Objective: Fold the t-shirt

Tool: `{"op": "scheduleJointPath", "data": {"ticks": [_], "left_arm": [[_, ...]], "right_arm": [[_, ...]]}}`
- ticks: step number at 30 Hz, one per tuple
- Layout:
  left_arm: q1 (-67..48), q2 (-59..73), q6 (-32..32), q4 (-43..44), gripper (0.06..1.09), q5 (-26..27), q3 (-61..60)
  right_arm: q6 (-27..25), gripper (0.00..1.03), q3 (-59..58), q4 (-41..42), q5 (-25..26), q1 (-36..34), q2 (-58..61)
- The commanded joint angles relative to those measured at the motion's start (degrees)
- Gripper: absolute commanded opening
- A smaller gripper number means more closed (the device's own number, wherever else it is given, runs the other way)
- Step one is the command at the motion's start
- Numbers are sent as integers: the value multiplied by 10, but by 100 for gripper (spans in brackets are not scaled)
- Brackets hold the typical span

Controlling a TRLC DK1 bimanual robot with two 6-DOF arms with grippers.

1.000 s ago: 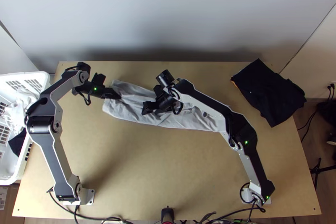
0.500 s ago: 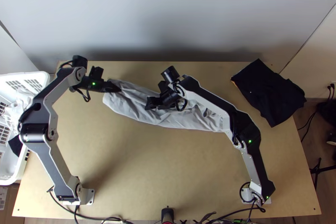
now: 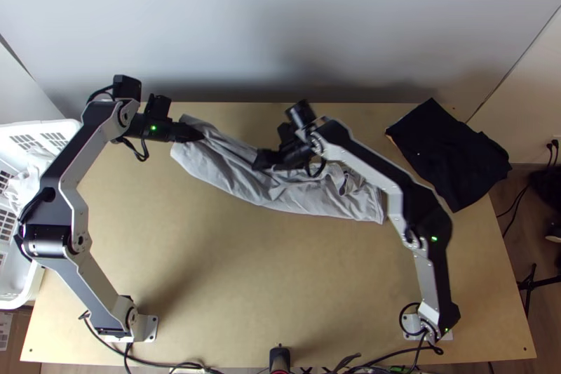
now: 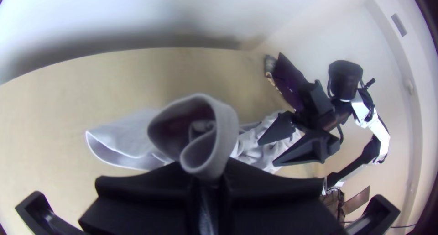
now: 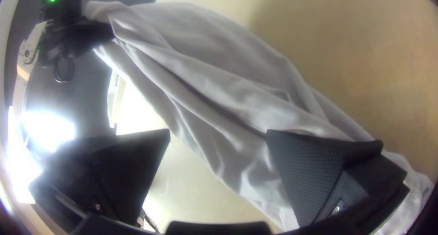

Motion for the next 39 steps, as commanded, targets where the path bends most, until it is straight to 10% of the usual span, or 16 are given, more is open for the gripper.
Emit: {"op": "scheduleJointPath", "data": {"ticks": [1, 39], "left_arm": [[-26, -13, -3, -7, 9, -1, 24], [-352, 178, -48, -28, 9, -18, 296]], "right_arm": [[-8, 98, -12, 0, 0, -35, -87], [-8, 98, -331, 41, 7, -331, -447]]}}
